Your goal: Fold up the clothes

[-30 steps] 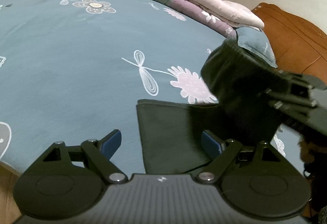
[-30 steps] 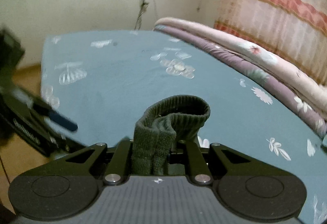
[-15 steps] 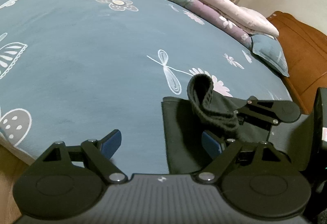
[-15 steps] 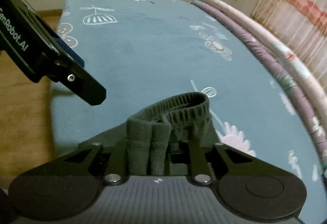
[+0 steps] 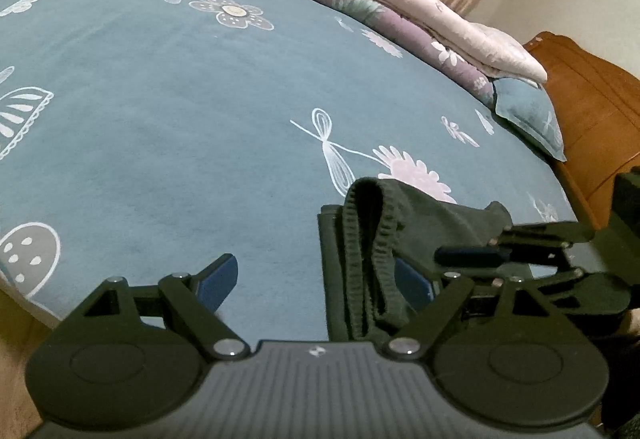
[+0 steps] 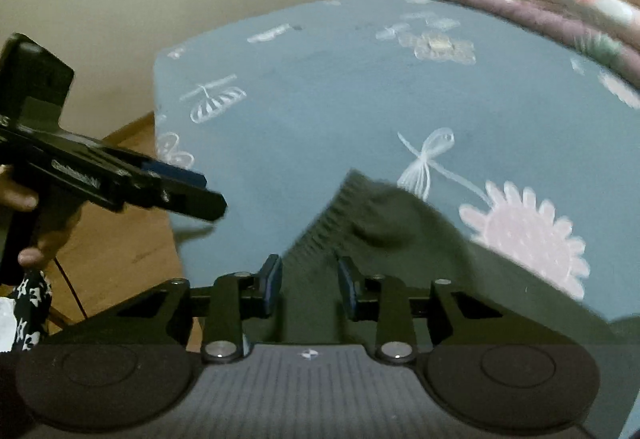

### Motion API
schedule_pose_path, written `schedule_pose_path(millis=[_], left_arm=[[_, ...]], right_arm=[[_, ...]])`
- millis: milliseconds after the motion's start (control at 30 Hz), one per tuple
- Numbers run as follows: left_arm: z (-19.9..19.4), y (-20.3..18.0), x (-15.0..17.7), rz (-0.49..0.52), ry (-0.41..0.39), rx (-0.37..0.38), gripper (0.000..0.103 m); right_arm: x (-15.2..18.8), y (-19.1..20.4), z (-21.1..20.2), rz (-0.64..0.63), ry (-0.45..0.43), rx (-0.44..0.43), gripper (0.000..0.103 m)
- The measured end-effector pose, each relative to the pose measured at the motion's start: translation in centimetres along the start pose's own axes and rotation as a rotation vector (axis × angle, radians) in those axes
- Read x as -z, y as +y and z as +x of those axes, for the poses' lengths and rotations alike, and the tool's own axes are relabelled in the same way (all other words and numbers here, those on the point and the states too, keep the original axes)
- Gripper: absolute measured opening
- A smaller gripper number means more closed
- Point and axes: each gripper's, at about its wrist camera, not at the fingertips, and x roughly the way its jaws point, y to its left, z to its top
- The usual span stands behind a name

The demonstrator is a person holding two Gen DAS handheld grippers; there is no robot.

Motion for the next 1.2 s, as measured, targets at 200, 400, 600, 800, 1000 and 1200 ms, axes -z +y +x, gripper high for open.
schedule_pose_path(millis=[200, 400, 600, 800, 1000, 1200], left_arm=[[0.1, 0.4, 0.2, -0.005, 0.009, -0.004, 0.086], [-0.2, 0.9, 0.2, -0.018, 0.000, -0.008, 0.086], [-0.1, 0.7, -0.1, -0.010, 0.000, -0.005, 0.086], [-0.1, 0.6, -0.4, 0.000, -0.001, -0.001, 0.086], [0.0, 0.6, -0.5, -0.004, -0.002, 0.001, 0.086], [-0.4, 0.8, 0.0, -0.016, 0.005, 0.004, 0.086]], right_arm=[[2.1, 2.2, 2.3, -0.144, 0.084, 0.021, 0.037], [2.1, 3.0, 2.3, -0.198, 0.097, 0.025, 0.008], [1.5, 2.0, 2.6, -0.090, 0.102, -0.084, 0.008], [1.6, 0.1, 1.4, 0.015, 0.068, -0.146, 0.016], [-1.1, -2.7, -0.1, 0.031, -0.038, 0.037, 0.016], [-2.1, -2.1, 5.8, 0.008, -0.003, 0.066, 0.017]])
